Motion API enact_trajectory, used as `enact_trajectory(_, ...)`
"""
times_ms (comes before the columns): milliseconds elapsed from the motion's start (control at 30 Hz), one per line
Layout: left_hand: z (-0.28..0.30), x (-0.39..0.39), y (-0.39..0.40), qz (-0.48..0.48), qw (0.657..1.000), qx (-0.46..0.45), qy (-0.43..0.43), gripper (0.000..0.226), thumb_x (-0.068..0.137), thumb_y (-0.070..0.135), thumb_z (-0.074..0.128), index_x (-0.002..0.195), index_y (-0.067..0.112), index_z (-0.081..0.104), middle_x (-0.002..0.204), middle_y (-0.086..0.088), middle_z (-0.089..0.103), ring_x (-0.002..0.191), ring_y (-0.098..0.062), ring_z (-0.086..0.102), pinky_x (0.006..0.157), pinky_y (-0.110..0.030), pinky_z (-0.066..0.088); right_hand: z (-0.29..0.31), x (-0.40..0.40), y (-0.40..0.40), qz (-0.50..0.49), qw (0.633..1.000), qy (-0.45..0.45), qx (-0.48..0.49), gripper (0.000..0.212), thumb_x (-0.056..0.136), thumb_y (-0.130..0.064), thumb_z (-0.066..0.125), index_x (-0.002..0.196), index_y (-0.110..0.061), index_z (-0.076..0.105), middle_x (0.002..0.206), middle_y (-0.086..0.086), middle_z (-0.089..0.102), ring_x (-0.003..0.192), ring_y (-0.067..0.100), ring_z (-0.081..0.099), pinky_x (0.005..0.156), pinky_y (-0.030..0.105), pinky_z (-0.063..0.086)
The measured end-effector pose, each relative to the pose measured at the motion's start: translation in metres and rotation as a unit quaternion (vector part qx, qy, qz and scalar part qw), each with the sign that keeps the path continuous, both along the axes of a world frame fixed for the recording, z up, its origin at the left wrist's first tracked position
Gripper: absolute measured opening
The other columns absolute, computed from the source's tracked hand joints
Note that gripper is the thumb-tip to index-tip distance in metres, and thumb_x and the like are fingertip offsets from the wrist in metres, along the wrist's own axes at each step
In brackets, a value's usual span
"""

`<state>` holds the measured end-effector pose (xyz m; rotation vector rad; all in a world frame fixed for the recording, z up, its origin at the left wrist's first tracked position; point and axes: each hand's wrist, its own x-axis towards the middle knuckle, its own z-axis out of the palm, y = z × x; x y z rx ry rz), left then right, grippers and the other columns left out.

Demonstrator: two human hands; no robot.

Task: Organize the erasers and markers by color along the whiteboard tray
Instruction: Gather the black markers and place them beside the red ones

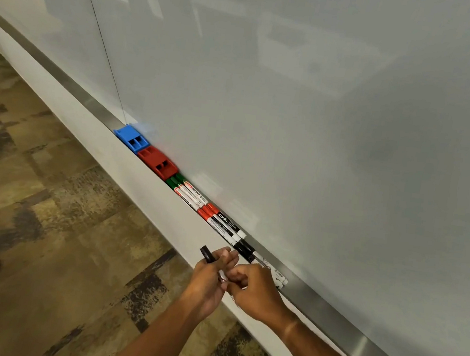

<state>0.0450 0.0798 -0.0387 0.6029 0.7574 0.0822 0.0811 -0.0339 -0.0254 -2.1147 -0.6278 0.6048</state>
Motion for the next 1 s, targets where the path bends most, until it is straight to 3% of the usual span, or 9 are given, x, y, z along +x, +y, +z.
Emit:
enact_trajectory(133,-0.001,-0.002,0.003,-0.033,0.997,0.064,-0.013,0.027,0.093,0.018,0.057,0.116,0.002,0.058,0.116,-0.015,0.066,0.115,-0.028,0.06,0.1,-0.046,0.048,0.001,0.007,-0.004,-0.039,0.998,-0.044,-0.014,0.012,0.081,-0.019,0.074,0.093,-0.018,0.074,0.083,-0.008,0.075,0.071,-0.004,0.067,0.065,0.011,0.052)
enact_trajectory(200,0.0,-0.008,0.005,-0.082,0.981,0.174,-0.009,0.025,0.096,0.026,0.053,0.116,0.013,0.059,0.124,-0.009,0.062,0.123,-0.026,0.054,0.109,-0.043,0.04,0.003,0.017,-0.009,-0.073,0.991,-0.102,-0.051,0.01,0.081,-0.016,0.073,0.091,-0.017,0.074,0.083,-0.005,0.075,0.07,-0.001,0.066,0.066,0.011,0.051)
enact_trajectory(233,-0.001,-0.012,0.007,-0.117,0.957,0.265,0.005,0.029,0.098,0.03,0.05,0.123,0.017,0.056,0.132,-0.006,0.057,0.128,-0.025,0.049,0.111,-0.042,0.037,0.004,0.022,-0.011,-0.09,0.984,-0.133,-0.07,0.01,0.081,-0.015,0.072,0.091,-0.016,0.074,0.083,-0.003,0.075,0.072,0.004,0.068,0.068,0.014,0.052)
enact_trajectory(267,-0.005,-0.016,0.009,-0.158,0.915,0.371,0.023,0.038,0.099,0.033,0.046,0.134,0.018,0.049,0.141,-0.004,0.049,0.133,-0.024,0.043,0.113,-0.043,0.034,0.005,0.027,-0.014,-0.103,0.977,-0.163,-0.092,0.01,0.082,-0.015,0.071,0.091,-0.015,0.074,0.085,-0.002,0.075,0.076,0.009,0.069,0.07,0.018,0.053)
enact_trajectory(367,-0.018,-0.024,0.019,-0.244,0.734,0.632,0.054,0.055,0.101,0.037,0.036,0.15,0.016,0.026,0.159,-0.005,0.023,0.145,-0.023,0.021,0.118,-0.044,0.022,0.006,0.039,-0.02,-0.102,0.945,-0.249,-0.188,0.008,0.084,-0.016,0.064,0.088,-0.017,0.071,0.086,0.001,0.072,0.083,0.02,0.068,0.066,0.025,0.048)
enact_trajectory(400,-0.021,-0.026,0.021,-0.264,0.691,0.67,0.054,0.057,0.101,0.039,0.034,0.152,0.016,0.021,0.161,-0.005,0.015,0.147,-0.022,0.013,0.119,-0.043,0.017,0.006,0.041,-0.021,-0.097,0.933,-0.268,-0.218,0.009,0.084,-0.014,0.062,0.086,-0.017,0.069,0.087,0.001,0.071,0.084,0.021,0.066,0.064,0.026,0.046)
enact_trajectory(467,-0.026,-0.027,0.023,-0.292,0.642,0.707,0.063,0.06,0.101,0.043,0.029,0.153,0.018,0.014,0.162,-0.003,0.006,0.149,-0.021,0.004,0.118,-0.039,0.01,0.005,0.043,-0.022,-0.087,0.916,-0.283,-0.271,0.012,0.084,-0.011,0.057,0.086,-0.018,0.066,0.091,0.001,0.068,0.086,0.022,0.065,0.064,0.028,0.047)
enact_trajectory(633,-0.033,-0.028,0.026,-0.309,0.616,0.72,0.077,0.062,0.1,0.047,0.027,0.153,0.018,0.013,0.163,-0.003,0.004,0.149,-0.021,0.002,0.117,-0.038,0.008,0.001,0.039,-0.021,-0.051,0.896,-0.281,-0.339,0.014,0.084,-0.008,0.053,0.089,-0.02,0.057,0.1,0.002,0.064,0.094,0.023,0.063,0.071,0.033,0.05)
enact_trajectory(1000,-0.034,-0.025,0.028,-0.315,0.626,0.709,0.079,0.062,0.1,0.048,0.029,0.153,0.019,0.016,0.163,-0.002,0.004,0.149,-0.021,0.004,0.117,-0.039,0.01,0.006,0.031,-0.012,-0.04,0.873,-0.282,-0.396,0.023,0.087,0.0,0.052,0.101,-0.017,0.059,0.112,0.006,0.056,0.1,0.022,0.06,0.075,0.031,0.051)
